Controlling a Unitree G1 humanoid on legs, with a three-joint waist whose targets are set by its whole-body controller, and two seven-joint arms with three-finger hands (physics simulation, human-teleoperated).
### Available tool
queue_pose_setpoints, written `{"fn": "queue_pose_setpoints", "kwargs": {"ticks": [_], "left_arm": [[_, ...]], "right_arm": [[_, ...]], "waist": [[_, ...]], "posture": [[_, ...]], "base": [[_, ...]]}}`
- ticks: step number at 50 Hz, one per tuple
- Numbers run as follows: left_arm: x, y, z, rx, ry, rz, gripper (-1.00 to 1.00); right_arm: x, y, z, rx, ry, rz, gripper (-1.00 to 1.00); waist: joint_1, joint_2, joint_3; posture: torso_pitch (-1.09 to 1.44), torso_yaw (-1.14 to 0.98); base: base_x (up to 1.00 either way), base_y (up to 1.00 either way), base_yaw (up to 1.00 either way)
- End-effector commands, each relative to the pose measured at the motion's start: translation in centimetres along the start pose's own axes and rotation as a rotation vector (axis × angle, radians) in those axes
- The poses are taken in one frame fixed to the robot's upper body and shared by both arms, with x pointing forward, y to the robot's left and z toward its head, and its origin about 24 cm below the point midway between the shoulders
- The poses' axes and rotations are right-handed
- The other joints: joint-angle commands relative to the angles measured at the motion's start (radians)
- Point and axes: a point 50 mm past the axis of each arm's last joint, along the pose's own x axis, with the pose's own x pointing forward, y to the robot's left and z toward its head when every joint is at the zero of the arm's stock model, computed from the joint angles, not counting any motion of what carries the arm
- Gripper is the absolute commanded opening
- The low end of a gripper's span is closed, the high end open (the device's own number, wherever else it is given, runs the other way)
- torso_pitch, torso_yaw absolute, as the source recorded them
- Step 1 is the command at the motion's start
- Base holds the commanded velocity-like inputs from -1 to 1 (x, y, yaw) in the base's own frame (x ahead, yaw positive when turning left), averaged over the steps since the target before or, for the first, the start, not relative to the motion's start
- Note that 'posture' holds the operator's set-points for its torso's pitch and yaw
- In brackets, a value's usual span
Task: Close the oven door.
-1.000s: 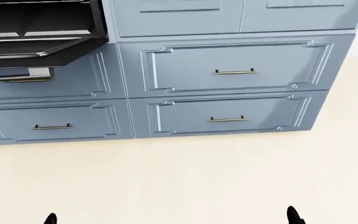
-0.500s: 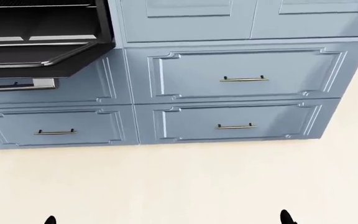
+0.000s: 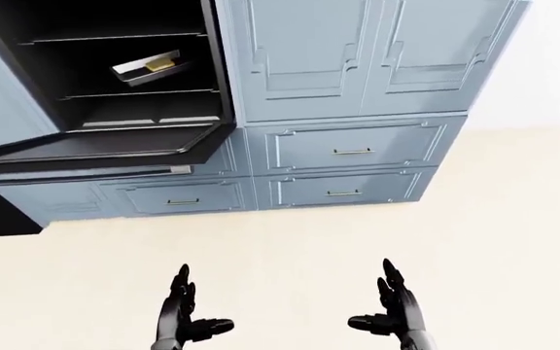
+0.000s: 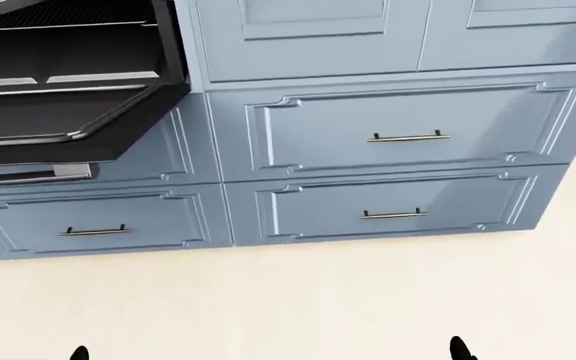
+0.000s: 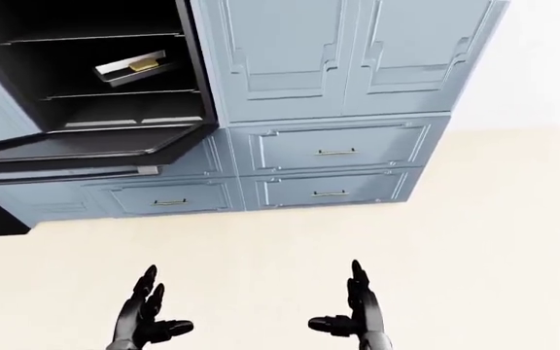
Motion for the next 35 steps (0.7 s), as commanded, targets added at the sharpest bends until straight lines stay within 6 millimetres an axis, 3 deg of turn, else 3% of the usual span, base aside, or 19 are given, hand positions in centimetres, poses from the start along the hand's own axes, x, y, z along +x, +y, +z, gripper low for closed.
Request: {"fn": "queue_pose_setpoints", "kwargs": {"ticks": [1, 5, 10, 12, 14, 16, 20, 23, 26, 27, 28, 29, 30, 35], "left_arm": [[0.57, -0.20, 1.20, 0.009, -0.064, -0.012, 1.00], [0.62, -0.14, 1.29, 0.009, -0.065, -0.011, 1.00], [0.64, -0.22, 1.31, 0.010, -0.067, -0.013, 1.00], [0.62, -0.30, 1.26, 0.010, -0.068, -0.013, 1.00], [0.65, -0.30, 1.31, 0.010, -0.068, -0.012, 1.00], [0.67, -0.20, 1.36, 0.010, -0.068, -0.012, 1.00], [0.65, -0.15, 1.34, 0.010, -0.067, -0.010, 1.00], [0.62, -0.13, 1.30, 0.010, -0.066, -0.010, 1.00], [0.62, -0.07, 1.31, 0.010, -0.066, -0.010, 1.00], [0.60, -0.05, 1.29, 0.010, -0.065, -0.010, 1.00], [0.59, -0.03, 1.28, 0.010, -0.065, -0.011, 1.00], [0.59, -0.01, 1.28, 0.009, -0.064, -0.011, 1.00], [0.55, -0.10, 1.22, 0.010, -0.065, -0.010, 1.00], [0.55, -0.16, 1.20, 0.010, -0.064, -0.011, 1.00]], "right_arm": [[0.58, -0.44, 1.50, -0.020, -0.071, -0.001, 1.00], [0.61, -0.39, 1.53, -0.021, -0.071, 0.000, 1.00], [0.68, -0.36, 1.61, -0.021, -0.072, 0.001, 1.00], [0.72, -0.36, 1.66, -0.020, -0.074, 0.002, 1.00], [0.75, -0.37, 1.72, -0.020, -0.075, 0.002, 1.00], [0.75, -0.38, 1.73, -0.020, -0.076, 0.003, 1.00], [0.75, -0.39, 1.73, -0.020, -0.075, 0.003, 1.00], [0.69, -0.39, 1.66, -0.020, -0.074, 0.003, 1.00], [0.65, -0.40, 1.60, -0.020, -0.074, 0.003, 1.00], [0.64, -0.41, 1.60, -0.020, -0.075, 0.003, 1.00], [0.61, -0.41, 1.57, -0.020, -0.074, 0.003, 1.00], [0.58, -0.41, 1.52, -0.021, -0.073, 0.003, 1.00], [0.58, -0.42, 1.52, -0.020, -0.073, 0.002, 1.00], [0.58, -0.44, 1.53, -0.019, -0.074, 0.001, 1.00]], "waist": [[-0.007, 0.004, -0.017], [0.004, -0.017, -0.019], [0.005, -0.070, -0.015], [0.007, -0.103, -0.016], [0.007, -0.156, -0.029], [-0.002, -0.113, -0.025], [-0.008, -0.101, -0.022], [-0.008, -0.074, -0.015], [-0.012, -0.024, -0.012], [-0.012, 0.007, -0.023], [-0.019, 0.015, -0.034], [-0.003, -0.011, -0.022], [-0.006, -0.003, -0.016], [0.003, -0.038, -0.016]], "posture": [[0.00, 0.00], [0.00, 0.00], [0.00, 0.00], [0.00, 0.00], [0.00, 0.00], [0.00, 0.00], [0.00, 0.00], [0.00, 0.00], [0.00, 0.00], [0.00, 0.00], [0.00, 0.00], [0.00, 0.00], [0.00, 0.00], [0.00, 0.00]], "base": [[0.16, 0.09, 0.00], [0.16, 0.08, 0.00], [0.15, 0.08, 0.00], [0.16, 0.08, 0.00], [0.16, 0.04, 0.00], [0.16, 0.00, 0.00], [0.16, 0.00, 0.00], [0.16, 0.00, 0.00], [0.16, 0.00, 0.00], [0.16, 0.00, 0.00], [0.16, 0.00, 0.00], [0.16, 0.00, 0.00], [0.16, 0.00, 0.00], [0.16, 0.00, 0.00]]}}
